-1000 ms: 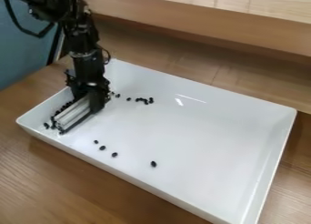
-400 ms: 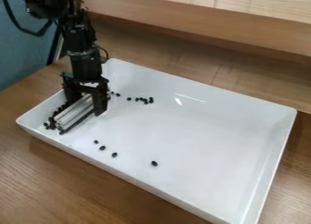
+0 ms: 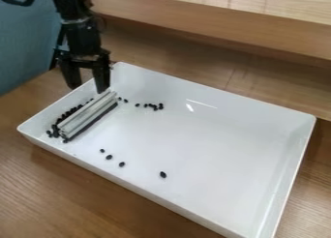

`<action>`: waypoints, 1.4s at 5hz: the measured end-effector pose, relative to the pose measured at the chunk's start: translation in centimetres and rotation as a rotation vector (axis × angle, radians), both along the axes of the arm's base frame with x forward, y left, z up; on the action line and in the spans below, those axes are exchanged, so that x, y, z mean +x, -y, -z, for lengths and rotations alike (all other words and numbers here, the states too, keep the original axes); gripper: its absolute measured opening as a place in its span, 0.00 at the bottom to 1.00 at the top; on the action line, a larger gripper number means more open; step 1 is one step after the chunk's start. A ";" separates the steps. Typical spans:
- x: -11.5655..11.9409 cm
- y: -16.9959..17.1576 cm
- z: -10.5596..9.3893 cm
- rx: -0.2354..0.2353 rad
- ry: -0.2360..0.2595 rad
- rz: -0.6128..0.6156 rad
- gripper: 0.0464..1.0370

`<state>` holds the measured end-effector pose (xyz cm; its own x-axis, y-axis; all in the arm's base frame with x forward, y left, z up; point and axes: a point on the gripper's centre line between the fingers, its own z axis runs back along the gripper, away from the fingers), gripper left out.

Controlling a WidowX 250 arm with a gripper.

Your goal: Sweep into pile

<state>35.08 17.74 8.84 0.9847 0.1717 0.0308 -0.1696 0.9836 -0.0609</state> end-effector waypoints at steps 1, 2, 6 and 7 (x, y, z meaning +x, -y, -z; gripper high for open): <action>-0.3 -0.4 -1.0 -0.013 0.026 -0.020 0.96; 0.5 2.3 -2.1 0.010 0.019 0.045 0.96; 0.8 16.2 -2.9 0.013 0.026 0.400 0.96; 0.3 16.9 -2.8 -0.003 0.022 0.415 0.96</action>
